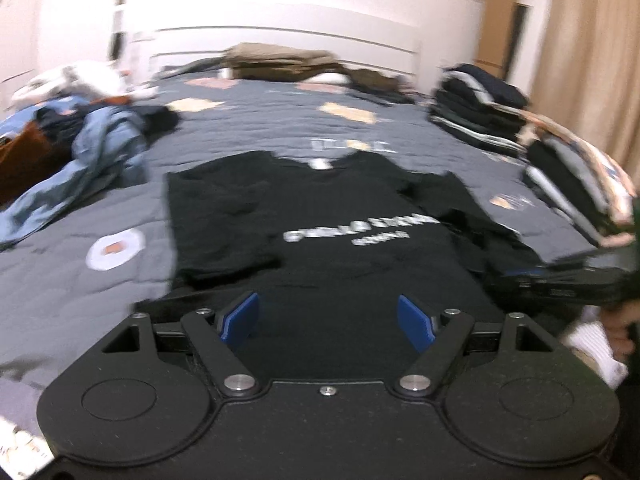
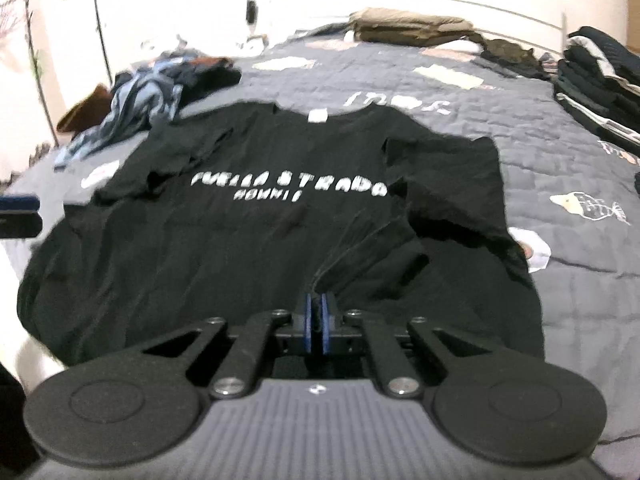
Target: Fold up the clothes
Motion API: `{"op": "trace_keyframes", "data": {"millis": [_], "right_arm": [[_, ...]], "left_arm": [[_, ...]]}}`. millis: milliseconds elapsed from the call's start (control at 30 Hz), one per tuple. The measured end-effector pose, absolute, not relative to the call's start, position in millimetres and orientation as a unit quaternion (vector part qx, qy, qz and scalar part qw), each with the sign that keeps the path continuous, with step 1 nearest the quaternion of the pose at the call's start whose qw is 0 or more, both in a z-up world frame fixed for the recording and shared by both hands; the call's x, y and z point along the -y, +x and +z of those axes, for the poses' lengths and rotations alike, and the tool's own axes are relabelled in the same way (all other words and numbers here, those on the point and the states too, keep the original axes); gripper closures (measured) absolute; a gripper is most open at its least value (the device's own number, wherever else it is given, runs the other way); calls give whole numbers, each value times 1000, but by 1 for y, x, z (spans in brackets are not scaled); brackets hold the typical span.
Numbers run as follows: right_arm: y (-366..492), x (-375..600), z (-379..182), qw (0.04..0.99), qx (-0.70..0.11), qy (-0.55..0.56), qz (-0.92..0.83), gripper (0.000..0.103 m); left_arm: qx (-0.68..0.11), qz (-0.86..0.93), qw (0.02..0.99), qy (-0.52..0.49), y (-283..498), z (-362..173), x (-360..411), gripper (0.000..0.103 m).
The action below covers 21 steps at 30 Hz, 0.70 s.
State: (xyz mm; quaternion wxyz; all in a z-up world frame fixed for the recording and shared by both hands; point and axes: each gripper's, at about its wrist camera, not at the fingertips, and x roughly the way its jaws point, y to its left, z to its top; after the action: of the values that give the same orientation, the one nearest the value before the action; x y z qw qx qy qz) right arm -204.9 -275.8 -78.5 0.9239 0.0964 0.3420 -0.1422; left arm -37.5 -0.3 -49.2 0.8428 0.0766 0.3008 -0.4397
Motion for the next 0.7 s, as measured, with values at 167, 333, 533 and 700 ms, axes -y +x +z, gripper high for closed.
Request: {"op": "trace_keyframes", "data": {"millis": [167,333,533,700], "right_arm": [[-216,288,-64,930,-302,129,-167,98],[-230,304,-51,931,-260,165,-197,98],[-241,324,-42,929,-228,184,-227,98],[-241,334,-48,922,-235,192,-240,98]], "left_arm": [[-335,-346,874,64,-5,-52,-22,28],[-375,-291,880,25,27,-53,-46,30],[-392,-301,869,3,46,-57,-47,30],[-412,-302,859,18,61,-71,-35,32]]}}
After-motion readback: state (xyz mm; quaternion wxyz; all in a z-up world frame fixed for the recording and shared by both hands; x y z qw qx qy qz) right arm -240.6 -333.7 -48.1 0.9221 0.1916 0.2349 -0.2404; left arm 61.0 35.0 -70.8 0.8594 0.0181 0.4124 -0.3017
